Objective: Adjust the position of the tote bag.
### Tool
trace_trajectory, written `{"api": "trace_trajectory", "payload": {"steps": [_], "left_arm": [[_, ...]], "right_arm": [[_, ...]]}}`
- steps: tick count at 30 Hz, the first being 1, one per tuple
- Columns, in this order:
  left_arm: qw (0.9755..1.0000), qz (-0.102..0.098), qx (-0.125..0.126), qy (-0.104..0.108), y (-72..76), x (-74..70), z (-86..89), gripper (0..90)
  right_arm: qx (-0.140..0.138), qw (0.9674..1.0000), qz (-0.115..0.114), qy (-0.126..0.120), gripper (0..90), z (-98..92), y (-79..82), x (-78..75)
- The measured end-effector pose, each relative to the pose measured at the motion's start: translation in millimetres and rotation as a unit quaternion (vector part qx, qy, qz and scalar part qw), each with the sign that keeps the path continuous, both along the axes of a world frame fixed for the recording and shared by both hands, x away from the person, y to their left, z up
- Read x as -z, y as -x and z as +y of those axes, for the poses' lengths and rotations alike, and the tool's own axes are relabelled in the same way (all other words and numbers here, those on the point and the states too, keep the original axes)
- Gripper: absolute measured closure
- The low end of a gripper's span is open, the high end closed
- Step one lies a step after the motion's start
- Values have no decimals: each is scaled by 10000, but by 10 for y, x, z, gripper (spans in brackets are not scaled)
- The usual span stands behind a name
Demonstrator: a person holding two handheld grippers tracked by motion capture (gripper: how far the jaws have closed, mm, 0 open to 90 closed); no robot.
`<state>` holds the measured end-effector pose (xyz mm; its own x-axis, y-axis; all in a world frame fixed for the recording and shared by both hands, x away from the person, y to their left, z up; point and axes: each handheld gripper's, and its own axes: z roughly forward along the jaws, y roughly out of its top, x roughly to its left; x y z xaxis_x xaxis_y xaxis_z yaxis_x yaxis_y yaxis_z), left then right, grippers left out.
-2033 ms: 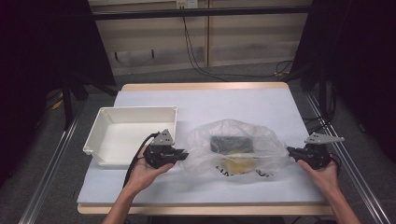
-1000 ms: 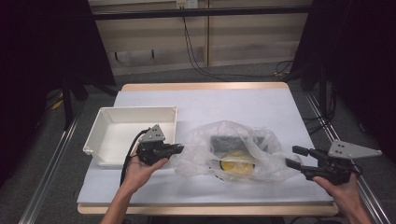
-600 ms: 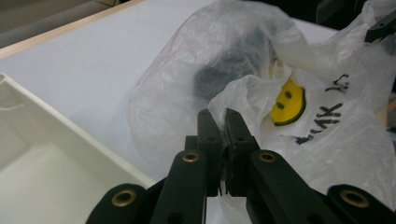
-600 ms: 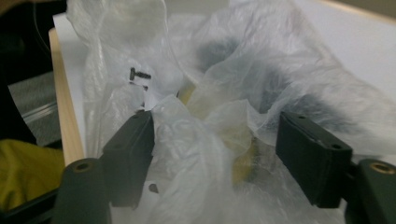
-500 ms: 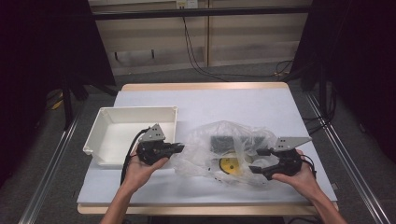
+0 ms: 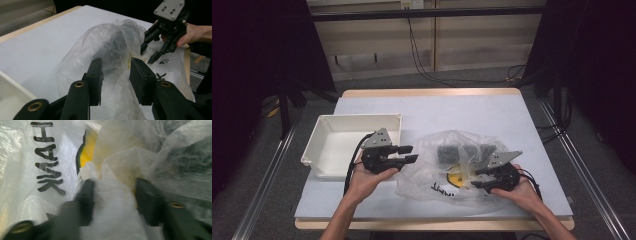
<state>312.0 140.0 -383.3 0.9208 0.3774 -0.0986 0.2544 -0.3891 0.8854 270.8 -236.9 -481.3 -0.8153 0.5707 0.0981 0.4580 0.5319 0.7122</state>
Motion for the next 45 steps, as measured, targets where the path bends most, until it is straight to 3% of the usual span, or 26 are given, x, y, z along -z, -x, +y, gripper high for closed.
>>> {"api": "trace_trajectory", "payload": {"steps": [1,2,6,8,11,13,14,17,19,22,23,26,30,33,35,36,38,39,41,43,45], "left_arm": [[10000,0,0,0,0,0,0,602],[9999,56,82,52,-17,-4,-46,588],[9998,100,185,6,-56,1,-113,564],[9996,143,242,-57,-67,21,-152,560],[9971,194,412,-607,-66,123,-264,534],[9927,306,607,-1000,-51,257,-387,477],[9927,306,607,-1000,-51,257,-387,457],[9872,302,884,-1292,-27,350,-498,413],[9864,368,941,-1295,-29,398,-555,378],[9831,492,1082,-1393,-25,458,-649,339],[9837,503,1136,-1298,10,449,-707,339],[9825,462,1296,-1253,32,403,-745,339],[9839,456,1360,-1064,50,350,-787,317],[9831,445,1278,-1236,66,402,-831,315],[9809,277,1184,-1521,67,441,-848,423],[9791,300,1206,-1611,56,459,-851,606],[9776,287,1184,-1714,2,505,-830,786],[9781,269,1132,-1728,-20,499,-814,854],[9786,299,1093,-1720,-36,481,-793,887],[9820,227,868,-1663,-102,381,-729,900],[9828,169,787,-1665,-128,345,-710,900]], "right_arm": [[0,10000,0,0,649,0,0,0],[-20,10000,47,-74,760,-17,-13,6],[-75,9999,61,-95,862,-25,-15,-9],[-76,9999,52,-130,867,-33,-11,-20],[-26,9995,-47,-299,875,-82,8,-93],[96,9987,-183,-474,876,-159,3,-180],[153,9982,-229,-525,875,-188,1,-208],[312,9966,-344,-675,875,-253,-6,-268],[393,9950,-420,-819,871,-317,-15,-327],[530,9924,-548,-963,867,-404,-32,-411],[530,9922,-569,-977,867,-414,-35,-427],[539,9918,-612,-984,864,-422,-39,-458],[571,9896,-728,-1098,858,-424,-51,-535],[576,9884,-773,-1169,853,-426,-55,-559],[590,9882,-785,-1172,853,-428,-53,-576],[608,9877,-790,-1207,852,-435,-55,-581],[624,9874,-791,-1219,850,-446,-54,-584],[636,9875,-800,-1202,849,-452,-53,-586],[636,9874,-796,-1209,841,-460,-55,-588],[706,9875,-830,-1136,821,-488,-66,-596],[739,9878,-836,-1087,819,-493,-72,-599]]}}
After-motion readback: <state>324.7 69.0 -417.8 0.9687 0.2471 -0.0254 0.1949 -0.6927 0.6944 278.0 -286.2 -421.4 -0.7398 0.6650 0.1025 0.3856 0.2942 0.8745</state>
